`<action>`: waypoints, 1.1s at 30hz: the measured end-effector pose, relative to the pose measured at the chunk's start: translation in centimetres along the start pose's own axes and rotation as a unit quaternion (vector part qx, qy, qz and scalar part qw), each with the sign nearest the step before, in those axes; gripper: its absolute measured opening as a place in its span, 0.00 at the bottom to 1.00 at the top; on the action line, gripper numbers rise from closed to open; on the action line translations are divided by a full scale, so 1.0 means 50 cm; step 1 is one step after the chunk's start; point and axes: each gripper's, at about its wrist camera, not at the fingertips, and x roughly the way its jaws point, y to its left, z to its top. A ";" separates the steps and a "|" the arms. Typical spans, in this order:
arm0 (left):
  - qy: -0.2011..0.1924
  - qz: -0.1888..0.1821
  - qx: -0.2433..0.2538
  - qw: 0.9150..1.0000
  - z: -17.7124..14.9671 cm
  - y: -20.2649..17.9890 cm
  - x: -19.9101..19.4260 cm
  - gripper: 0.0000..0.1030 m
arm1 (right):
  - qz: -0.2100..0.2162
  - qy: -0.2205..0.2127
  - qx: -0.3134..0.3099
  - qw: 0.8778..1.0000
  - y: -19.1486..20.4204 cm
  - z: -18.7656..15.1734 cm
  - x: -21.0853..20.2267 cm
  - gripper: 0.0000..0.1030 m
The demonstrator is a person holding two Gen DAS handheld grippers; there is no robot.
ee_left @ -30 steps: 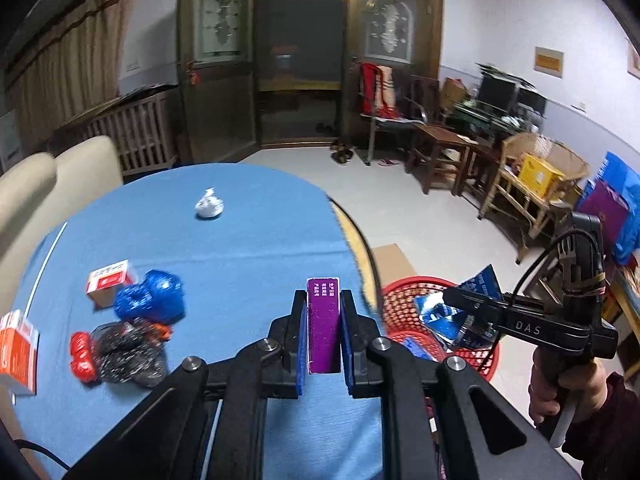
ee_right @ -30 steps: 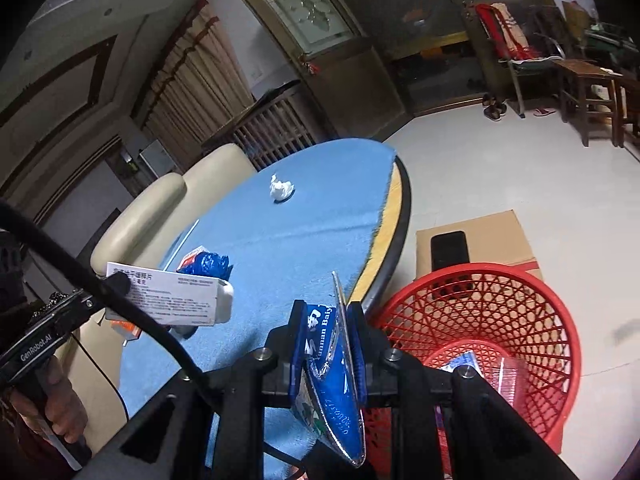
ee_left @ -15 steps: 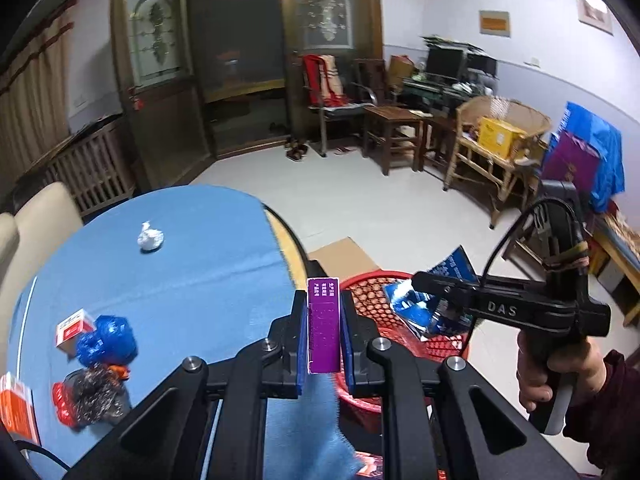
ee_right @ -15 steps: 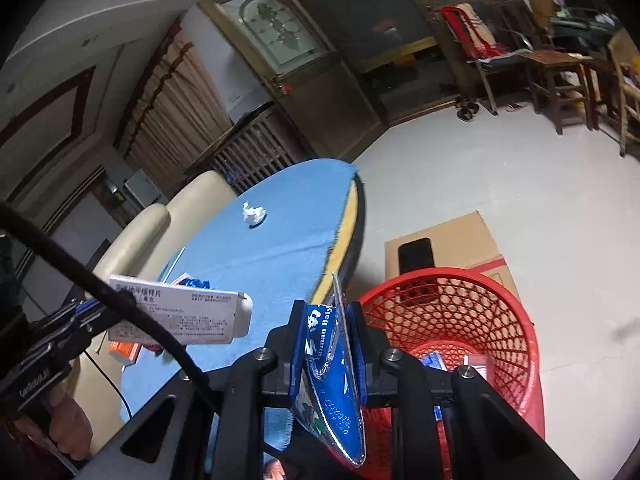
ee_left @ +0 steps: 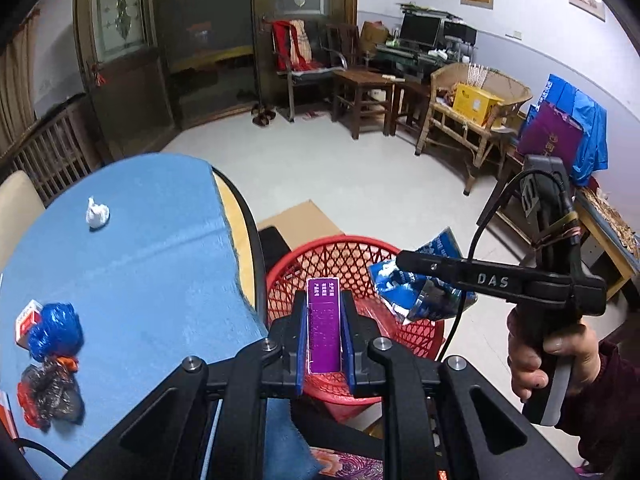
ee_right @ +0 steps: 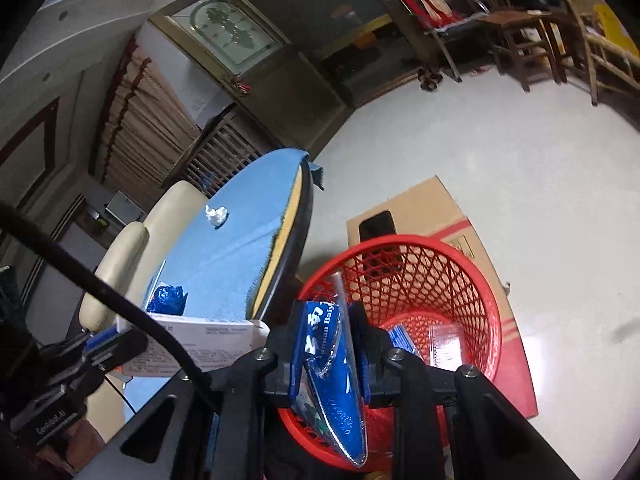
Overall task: Collect trash
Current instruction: 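Carry the wrapper and purple box over the red basket and open both tools, then grasp the blue plastic bag with the right tool while the left tool grasps the black plastic bag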
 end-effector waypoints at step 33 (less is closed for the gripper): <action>-0.015 0.205 -0.278 0.938 -0.275 0.420 -0.216 0.58 | 0.041 0.040 -0.043 0.997 0.123 0.009 0.057 0.59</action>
